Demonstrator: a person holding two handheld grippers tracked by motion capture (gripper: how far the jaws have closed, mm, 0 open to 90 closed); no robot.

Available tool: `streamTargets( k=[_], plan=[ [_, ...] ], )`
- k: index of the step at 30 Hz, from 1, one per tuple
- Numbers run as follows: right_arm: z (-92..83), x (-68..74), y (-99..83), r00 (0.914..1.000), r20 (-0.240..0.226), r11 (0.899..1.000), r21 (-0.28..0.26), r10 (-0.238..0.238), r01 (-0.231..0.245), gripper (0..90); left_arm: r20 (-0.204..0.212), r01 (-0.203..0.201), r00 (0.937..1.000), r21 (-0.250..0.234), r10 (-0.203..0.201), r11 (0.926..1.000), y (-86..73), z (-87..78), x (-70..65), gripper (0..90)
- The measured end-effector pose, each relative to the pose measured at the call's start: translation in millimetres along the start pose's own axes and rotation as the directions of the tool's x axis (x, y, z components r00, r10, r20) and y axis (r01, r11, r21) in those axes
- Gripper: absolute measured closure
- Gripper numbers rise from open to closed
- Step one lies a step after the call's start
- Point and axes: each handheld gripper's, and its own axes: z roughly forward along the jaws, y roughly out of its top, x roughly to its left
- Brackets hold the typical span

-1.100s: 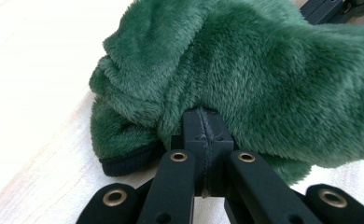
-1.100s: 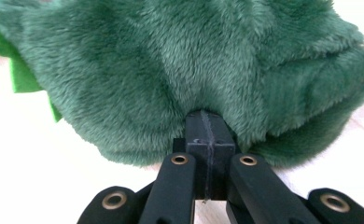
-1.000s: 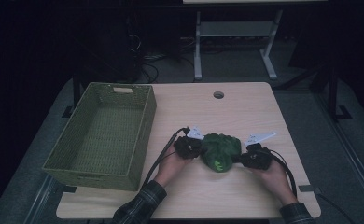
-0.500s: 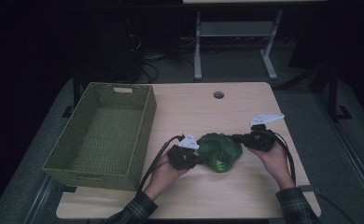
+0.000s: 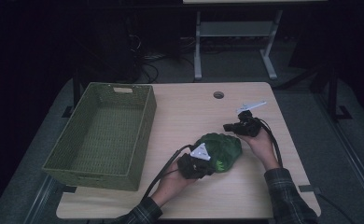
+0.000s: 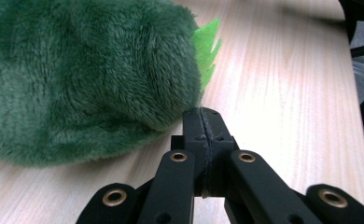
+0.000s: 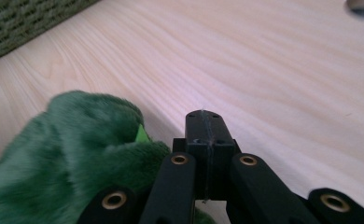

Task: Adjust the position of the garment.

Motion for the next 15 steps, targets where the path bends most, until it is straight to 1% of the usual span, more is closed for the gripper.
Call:
streamTargets(
  k=[1, 3, 4, 6, 8, 10, 11, 12, 13, 14, 15],
  plan=[
    [3.5, -1.0, -1.5, 1.0, 0.0, 1.0, 0.012, 0.003, -0.003, 89.8, -0.001, 0.0, 1.0, 0.006, 0.0, 1.0, -0.1, 0.8, 0.9, 89.7],
    [8.4, -2.8, -4.4, 1.0, 0.0, 1.0, 0.029, -0.002, 0.002, 89.8, 0.001, 0.01, 1.0, 0.004, -0.01, 0.9999, -0.9, 4.3, 2.9, 89.6],
    [10.1, -3.8, -6.8, 1.0, -0.001, 0.999, 0.037, -0.001, 0.001, 89.8, -0.002, 0.005, 1.0, 0.006, -0.005, 1.0, -1.1, 5.4, 4.2, 89.7],
    [11.1, -4.4, -10.5, 1.0, -0.005, 0.999, 0.047, 0.008, -0.008, 89.8, -0.006, 0.01, 0.9999, 0.007, -0.01, 0.9999, -1.6, 7.2, 5.9, 89.7],
    [11.2, -5.2, -14.8, 0.9999, -0.012, 0.998, 0.068, 0.008, -0.008, 89.8, -0.015, 0.012, 0.9998, 0.01, -0.012, 0.9999, -2.8, 8.4, 8.8, 89.7],
    [8.6, -3.7, -18.1, 0.9999, -0.016, 0.998, 0.057, 0.001, 0.0, 89.8, -0.024, 0.017, 0.9996, 0.009, -0.017, 0.9998, -4.0, 8.5, 10.4, 89.7],
    [7.3, -3.2, -19.2, 0.9998, -0.019, 0.998, 0.061, -0.004, 0.005, 89.8, -0.026, 0.014, 0.9996, 0.014, -0.013, 0.9998, -4.8, 7.6, 12.2, 89.7],
    [5.8, -1.9, -20.9, 0.9998, -0.02, 0.998, 0.062, -0.002, 0.003, 89.8, -0.03, 0.021, 0.9993, 0.01, -0.021, 0.9997, -5.5, 7.1, 13.2, 89.7],
    [4.5, -0.7, -22.4, 0.9998, -0.021, 0.998, 0.063, -0.002, 0.004, 89.8, -0.032, 0.019, 0.9993, 0.012, -0.019, 0.9997, -6.3, 6.2, 14.7, 89.7],
    [2.7, 0.8, -24.3, 0.9996, -0.026, 0.998, 0.062, -0.005, 0.006, 89.8, -0.035, 0.032, 0.9989, 0.002, -0.032, 0.9995, -6.9, 6.2, 14.7, 89.7],
    [2.1, 1.2, -25.2, 0.9995, -0.03, 0.998, 0.062, -0.011, 0.013, 89.8, -0.036, 0.025, 0.999, 0.008, -0.024, 0.9997, -7.3, 5.0, 16.4, 89.7]
  ],
)
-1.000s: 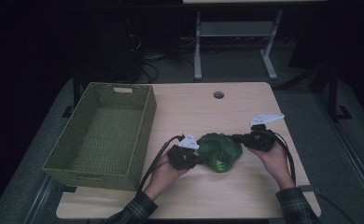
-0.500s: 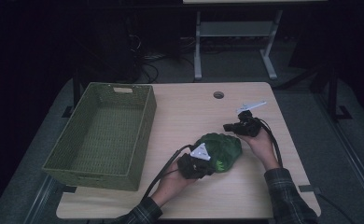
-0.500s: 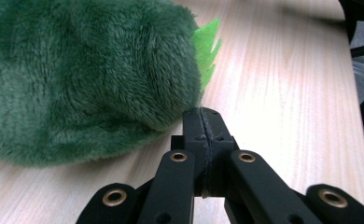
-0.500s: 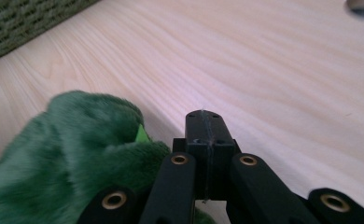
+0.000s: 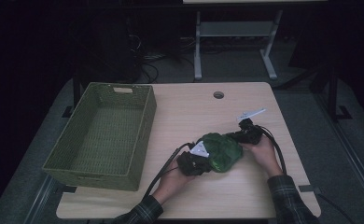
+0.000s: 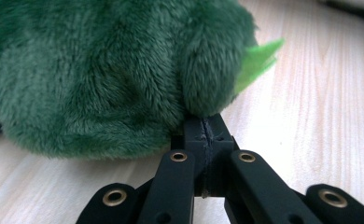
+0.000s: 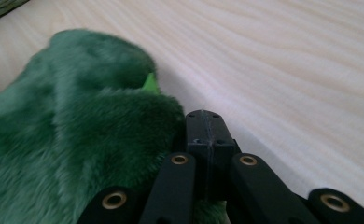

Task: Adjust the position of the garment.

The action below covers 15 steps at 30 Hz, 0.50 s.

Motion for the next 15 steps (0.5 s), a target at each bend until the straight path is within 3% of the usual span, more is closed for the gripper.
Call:
streamTargets(
  k=[15],
  plan=[
    [-23.0, 29.3, -29.0, 0.9994, -0.023, 1.0, 0.007, -0.026, 0.026, 89.8, -0.052, 0.041, 0.9978, -0.002, -0.041, 0.9992, -12.0, -14.1, 21.5, 89.7]
  ],
)
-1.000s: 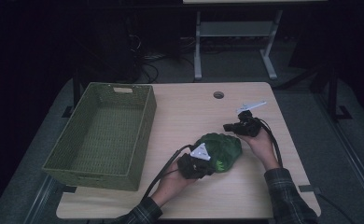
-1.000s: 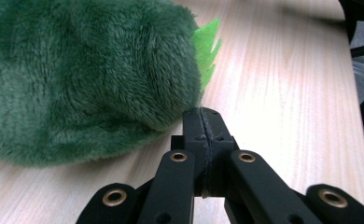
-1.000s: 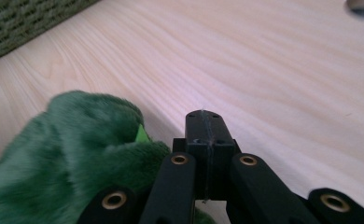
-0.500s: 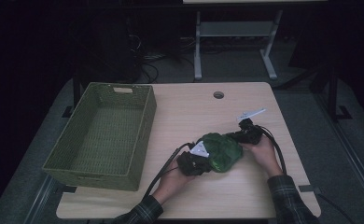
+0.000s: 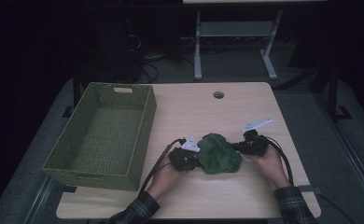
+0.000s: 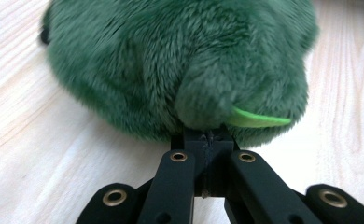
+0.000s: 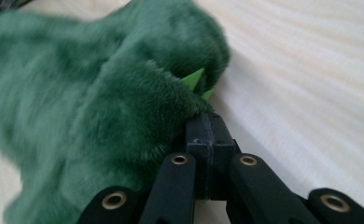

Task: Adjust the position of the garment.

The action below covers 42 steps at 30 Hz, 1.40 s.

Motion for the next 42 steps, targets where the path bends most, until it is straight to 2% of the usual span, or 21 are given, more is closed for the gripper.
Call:
streamTargets(
  k=[11, 13, 15, 16, 18, 22, 25, 27, 28, 30, 32, 34, 38, 42],
  plan=[
    [-12.4, 27.2, -24.2, 0.9995, -0.016, 0.999, 0.02, -0.027, 0.027, 89.8, -0.006, 0.01, 0.9999, -0.002, -0.01, 0.9999, -3.4, -6.5, 8.5, 89.7],
    [-13.0, 28.6, -25.5, 0.9992, -0.003, 0.999, 0.013, -0.039, 0.039, 89.8, -0.004, 0.005, 1.0, -0.001, -0.005, 1.0, -3.6, -7.4, 9.4, 89.7],
    [-16.4, 28.7, -26.8, 0.9995, 0.018, 1.0, -0.001, -0.027, 0.028, 88.9, 0.001, 0.002, 1.0, 0.004, -0.002, 1.0, -4.2, -9.7, 9.8, 89.6],
    [-18.2, 28.4, -27.4, 0.9993, 0.029, 1.0, -0.015, -0.023, 0.023, 84.0, 0.002, 0.0, 1.0, 0.002, 0.0, 1.0, -4.6, -11.4, 10.0, 89.1],
    [-26.3, 25.7, -31.5, 0.998, 0.063, 0.999, -0.051, -0.012, 0.015, 81.4, 0.005, -0.003, 1.0, 0.002, 0.003, 1.0, -5.6, -17.4, 10.2, 84.3],
    [-42.5, 24.1, -46.2, 0.99, 0.14, 0.993, -0.115, 0.016, 0.0, 62.0, 0.002, -0.02, 0.9998, 0.022, 0.02, 0.9996, -6.2, -29.6, 9.7, 71.0],
    [-50.7, 22.7, -61.7, 0.9799, 0.198, 0.993, -0.12, 0.025, -0.001, 46.7, -0.003, -0.036, 0.9993, 0.038, 0.036, 0.9986, -5.4, -36.0, 7.6, 58.2],
    [-55.5, 22.2, -71.8, 0.9756, 0.216, 0.993, -0.118, 0.038, -0.013, 39.4, -0.011, -0.028, 0.9996, 0.032, 0.028, 0.9991, -4.3, -38.2, 5.5, 49.3],
    [-57.3, 22.3, -76.5, 0.9726, 0.227, 0.993, -0.114, 0.049, -0.024, 33.6, -0.014, -0.045, 0.9989, 0.045, 0.045, 0.998, -3.2, -40.2, 5.5, 46.0],
    [-58.4, 22.2, -85.4, 0.9676, 0.245, 0.994, -0.098, 0.062, -0.039, 25.2, -0.015, -0.048, 0.9987, 0.05, 0.049, 0.9976, -1.2, -42.4, 4.4, 39.3],
    [-57.2, 22.2, -92.8, 0.959, 0.276, 0.996, -0.083, 0.066, -0.045, 18.0, -0.02, -0.054, 0.9983, 0.047, 0.055, 0.9974, 0.8, -45.2, 3.0, 35.3],
    [-56.0, 21.5, -98.0, 0.9536, 0.293, 0.996, -0.07, 0.071, -0.053, 14.5, -0.026, -0.061, 0.9977, 0.041, 0.062, 0.9973, 3.3, -48.1, 1.4, 30.0],
    [-54.9, 19.6, -101.7, 0.9457, 0.318, 0.996, -0.082, 0.065, -0.041, 12.1, -0.027, -0.081, 0.9963, 0.027, 0.082, 0.9963, 11.7, -52.1, -2.2, 24.0],
    [-52.7, 19.5, -102.1, 0.9454, 0.322, 0.997, -0.076, 0.05, -0.027, 8.4, -0.024, -0.097, 0.9949, 0.028, 0.098, 0.9949, 22.7, -53.1, -5.4, 21.2]
  ],
)
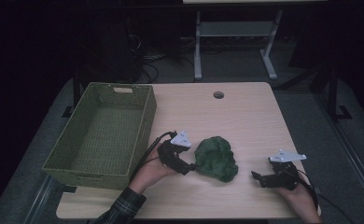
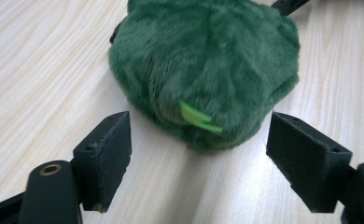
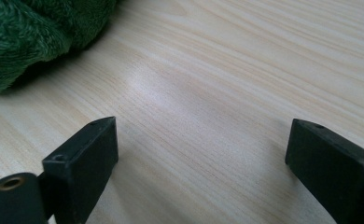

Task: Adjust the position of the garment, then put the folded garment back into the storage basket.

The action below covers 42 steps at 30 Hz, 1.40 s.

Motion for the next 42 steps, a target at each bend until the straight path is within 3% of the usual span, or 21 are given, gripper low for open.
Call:
streamTargets(
  k=[8, 19, 27, 36, 42],
  plan=[
    [0.0, 0.2, 0.0, 1.0, -0.002, 1.0, 0.003, 0.005, -0.005, 8.3, 0.004, -0.063, 0.998, 0.039, 0.063, 0.9973, 19.7, 5.3, 0.8, 18.2],
    [0.0, 0.2, 0.1, 1.0, -0.002, 1.0, 0.003, 0.005, -0.005, 8.4, 0.048, -0.134, 0.9904, 0.108, 0.129, 0.9851, 39.9, 27.1, 8.0, 14.7],
    [0.0, 0.2, 0.0, 1.0, -0.002, 1.0, 0.003, 0.005, -0.005, 8.4, 0.1, -0.154, 0.9854, 0.178, 0.138, 0.9718, 36.3, 57.3, 7.0, 13.4],
    [0.0, 0.1, 0.0, 1.0, -0.002, 1.0, 0.003, 0.005, -0.005, 8.5, 0.089, -0.175, 0.9833, 0.23, 0.159, 0.9573, 31.2, 78.9, 5.8, 13.6],
    [0.1, -0.2, 0.2, 1.0, 0.002, 1.0, 0.002, 0.005, -0.005, 8.6, 0.109, -0.144, 0.9866, 0.239, 0.121, 0.9603, 27.7, 85.0, 6.7, 18.4]
  ],
)
